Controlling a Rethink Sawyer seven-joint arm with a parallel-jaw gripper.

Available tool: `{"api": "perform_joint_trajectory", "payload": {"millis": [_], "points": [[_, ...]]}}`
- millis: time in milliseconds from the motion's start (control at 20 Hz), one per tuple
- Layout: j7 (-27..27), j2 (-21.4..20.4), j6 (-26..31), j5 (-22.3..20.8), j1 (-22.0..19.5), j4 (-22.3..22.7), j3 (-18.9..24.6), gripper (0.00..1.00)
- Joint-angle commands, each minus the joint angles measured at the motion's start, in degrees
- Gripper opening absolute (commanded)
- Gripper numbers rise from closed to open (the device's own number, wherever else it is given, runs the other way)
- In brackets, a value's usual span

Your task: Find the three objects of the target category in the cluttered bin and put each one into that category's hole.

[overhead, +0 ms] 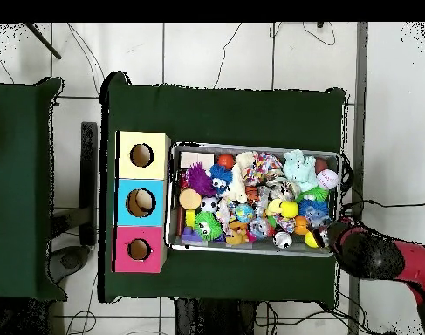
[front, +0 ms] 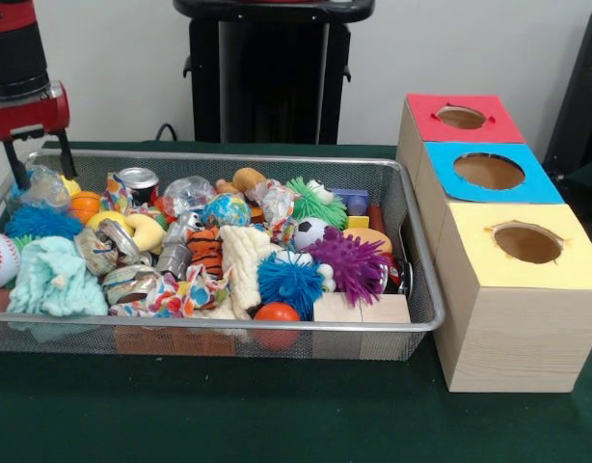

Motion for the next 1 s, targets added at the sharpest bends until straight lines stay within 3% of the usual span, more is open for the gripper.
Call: {"api": "perform_joint_trajectory", "payload": {"millis": [50, 300, 900, 950, 1000], "points": [[-21.35, 6.41, 5.09, -5.46, -1.29, -4.6, 0.65, 1.0], [-22.92, 7.37, 3.7, -6.18, -2.84, -4.23, 0.62, 1.0], [-21.07, 7.35, 0.67, -5.88, -3.86, -2.12, 1.23, 1.0], [-20.62, 7.45, 0.18, -5.72, -4.09, -2.02, 1.38, 0.0], [-20.08, 7.43, -0.35, -5.73, -4.24, -1.9, 1.38, 0.0]]}}
